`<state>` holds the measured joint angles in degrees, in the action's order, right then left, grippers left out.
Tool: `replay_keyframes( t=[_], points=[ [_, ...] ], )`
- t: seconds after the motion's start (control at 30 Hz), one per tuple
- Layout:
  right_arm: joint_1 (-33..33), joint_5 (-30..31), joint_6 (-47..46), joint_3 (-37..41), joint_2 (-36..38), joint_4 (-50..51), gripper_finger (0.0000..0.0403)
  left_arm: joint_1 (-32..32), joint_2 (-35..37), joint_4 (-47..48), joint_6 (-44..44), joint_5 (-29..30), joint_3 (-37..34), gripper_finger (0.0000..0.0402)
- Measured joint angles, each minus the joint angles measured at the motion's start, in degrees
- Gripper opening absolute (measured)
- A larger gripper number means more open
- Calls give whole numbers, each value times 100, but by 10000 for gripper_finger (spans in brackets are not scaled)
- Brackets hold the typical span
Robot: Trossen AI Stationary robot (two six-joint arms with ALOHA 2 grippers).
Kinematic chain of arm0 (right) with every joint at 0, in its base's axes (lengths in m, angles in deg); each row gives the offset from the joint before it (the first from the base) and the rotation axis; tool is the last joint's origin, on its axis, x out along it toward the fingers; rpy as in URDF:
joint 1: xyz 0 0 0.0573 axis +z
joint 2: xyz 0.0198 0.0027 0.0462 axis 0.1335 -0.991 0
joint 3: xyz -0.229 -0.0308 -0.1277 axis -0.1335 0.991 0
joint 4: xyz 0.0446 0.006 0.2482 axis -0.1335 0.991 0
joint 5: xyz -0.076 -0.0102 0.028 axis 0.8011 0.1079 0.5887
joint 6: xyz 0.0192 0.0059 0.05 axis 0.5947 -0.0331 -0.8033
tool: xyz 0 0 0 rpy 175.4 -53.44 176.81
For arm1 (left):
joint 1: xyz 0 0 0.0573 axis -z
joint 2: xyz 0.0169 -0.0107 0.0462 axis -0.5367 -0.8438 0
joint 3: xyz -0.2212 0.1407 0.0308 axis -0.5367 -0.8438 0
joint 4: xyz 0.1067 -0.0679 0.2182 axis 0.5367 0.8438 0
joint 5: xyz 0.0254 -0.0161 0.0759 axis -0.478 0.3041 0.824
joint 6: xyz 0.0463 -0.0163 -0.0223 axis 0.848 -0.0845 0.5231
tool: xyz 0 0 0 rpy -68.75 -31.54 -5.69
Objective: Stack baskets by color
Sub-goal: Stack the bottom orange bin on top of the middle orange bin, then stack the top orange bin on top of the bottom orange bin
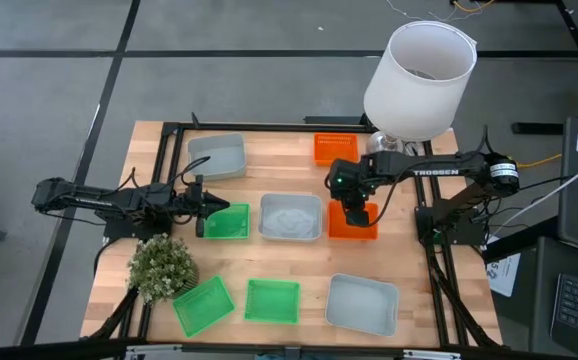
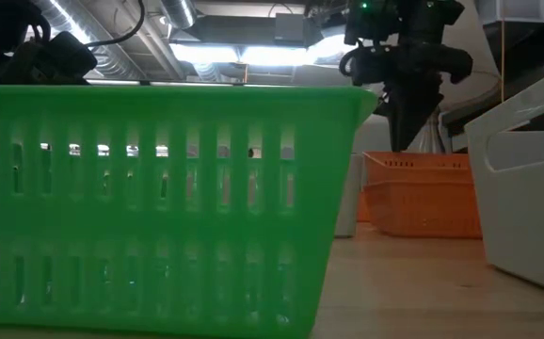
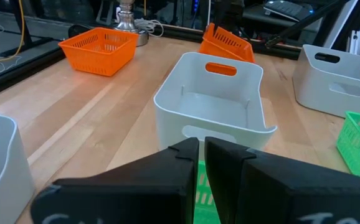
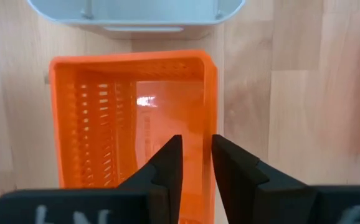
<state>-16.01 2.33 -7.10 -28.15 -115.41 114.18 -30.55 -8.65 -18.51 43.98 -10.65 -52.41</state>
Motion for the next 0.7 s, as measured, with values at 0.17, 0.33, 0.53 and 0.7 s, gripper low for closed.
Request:
replay_keyframes(
  t=[0.17, 0.33, 0.53, 0.7],
  points=[
    [31, -1, 177, -441, 0, 208, 86, 0, 0, 0, 1, 1, 2, 21],
    [31, 3, 142, -696, 0, 204, 86, 0, 0, 0, -8, 0, 0, 21],
    [25, 1817, 8, -446, -1, -156, 86, 0, 0, 0, -9, 0, 0, 21],
    [-331, 2407, -300, -176, -9, -813, 86, 0, 0, 0, -7, 0, 2, 21]
  ],
)
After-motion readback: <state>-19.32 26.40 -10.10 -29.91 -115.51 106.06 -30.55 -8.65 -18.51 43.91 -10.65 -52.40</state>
